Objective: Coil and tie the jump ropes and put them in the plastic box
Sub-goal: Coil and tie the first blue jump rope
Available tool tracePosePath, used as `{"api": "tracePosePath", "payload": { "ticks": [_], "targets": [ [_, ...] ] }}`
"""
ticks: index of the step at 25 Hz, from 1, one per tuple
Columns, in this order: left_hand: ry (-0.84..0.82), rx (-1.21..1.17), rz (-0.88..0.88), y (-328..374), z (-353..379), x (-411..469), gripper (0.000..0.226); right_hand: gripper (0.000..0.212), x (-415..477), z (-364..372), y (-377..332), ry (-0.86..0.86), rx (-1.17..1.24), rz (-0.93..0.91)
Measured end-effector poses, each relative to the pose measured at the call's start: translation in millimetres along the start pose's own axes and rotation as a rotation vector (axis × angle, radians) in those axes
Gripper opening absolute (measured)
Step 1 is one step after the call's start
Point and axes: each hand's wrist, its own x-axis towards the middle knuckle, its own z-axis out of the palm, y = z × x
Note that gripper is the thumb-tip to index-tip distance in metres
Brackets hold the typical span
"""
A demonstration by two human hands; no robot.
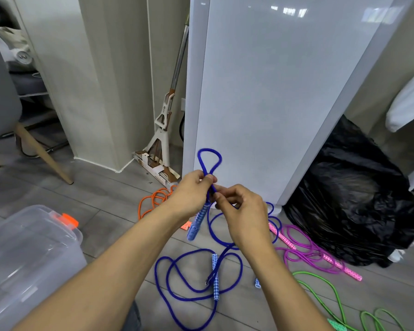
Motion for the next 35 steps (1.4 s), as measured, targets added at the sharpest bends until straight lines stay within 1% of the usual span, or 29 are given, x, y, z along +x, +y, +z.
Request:
{"api": "tracePosePath", "payload": {
  "ticks": [2,4,6,8,10,11,12,13,14,15,16,17,18,20,22,24,26,28,32,35],
  "targets": [
    [0.033,-0.28,-0.048,4.7,-1.5,2.7,0.018,0.011,-0.1,-0.8,-0.2,-0.067,-0.068,-0.017],
    [0.112,-0.551,-0.111,9.9,-5.8,7.6,0.017,0.015,0.3,-4.7,2.0,-0.173,-0.184,-0.03],
    [0.226,-0.743,-0.162,8.2,-17.1,18.2,0.017,0.021,2.0,-12.0,6.4,-0.294,-0.28,-0.019],
    [0.293,-0.855,-0.195,2.1,-32.8,29.0,0.021,0.026,6.1,-24.3,11.9,-0.422,-0.315,0.055],
    [0.371,-0.855,-0.186,-4.5,-46.4,35.4,0.026,0.026,12.7,-41.6,20.7,-0.523,-0.343,0.16],
    [0.42,-0.823,-0.163,-7.8,-51.5,36.9,0.027,0.025,16.6,-51.0,27.1,-0.536,-0.391,0.205],
    [0.479,-0.742,-0.127,-10.2,-55.7,37.1,0.027,0.025,19.9,-60.0,32.5,-0.515,-0.462,0.237],
    [0.522,-0.641,-0.086,-11.9,-58.4,38.1,0.026,0.023,23.3,-67.6,37.5,-0.441,-0.545,0.245],
    [0.54,-0.511,-0.049,-11.0,-59.0,36.9,0.023,0.022,25.7,-73.5,40.6,-0.315,-0.6,0.231],
    [0.528,-0.397,-0.021,-9.9,-57.3,36.6,0.021,0.022,26.7,-77.0,41.8,-0.174,-0.591,0.189],
    [0.496,-0.308,-0.008,-7.6,-53.5,35.1,0.021,0.022,26.1,-77.4,39.5,-0.058,-0.528,0.132],
    [0.447,-0.252,0.0,-4.5,-47.9,32.7,0.021,0.023,25.3,-75.0,35.5,0.016,-0.444,0.073],
    [0.384,-0.216,0.002,-1.9,-41.8,29.5,0.022,0.023,23.9,-70.6,28.9,0.037,-0.368,0.032],
    [0.216,-0.171,0.0,5.2,-27.2,18.3,0.02,0.024,20.6,-58.2,17.3,-0.01,-0.267,-0.011],
    [0.021,-0.069,0.016,10.7,-12.8,2.3,0.019,0.023,17.8,-46.3,12.8,-0.046,-0.233,-0.034],
    [-0.096,0.068,0.062,14.6,-0.3,-11.5,0.019,0.022,16.7,-39.5,11.4,-0.025,-0.249,-0.045],
    [-0.139,0.127,0.097,18.3,7.0,-19.4,0.02,0.022,15.2,-37.3,9.8,0.041,-0.267,-0.04],
    [-0.191,0.096,0.079,22.5,8.7,-23.2,0.023,0.021,13.8,-38.0,9.1,0.103,-0.294,-0.037],
    [-0.299,0.061,0.02,28.1,13.3,-34.4,0.032,0.016,11.5,-35.8,8.0,0.114,-0.239,-0.025],
    [-0.332,0.036,0.003,25.0,17.4,-35.8,0.034,0.015,11.5,-35.2,7.5,0.168,-0.373,-0.025]
  ]
}}
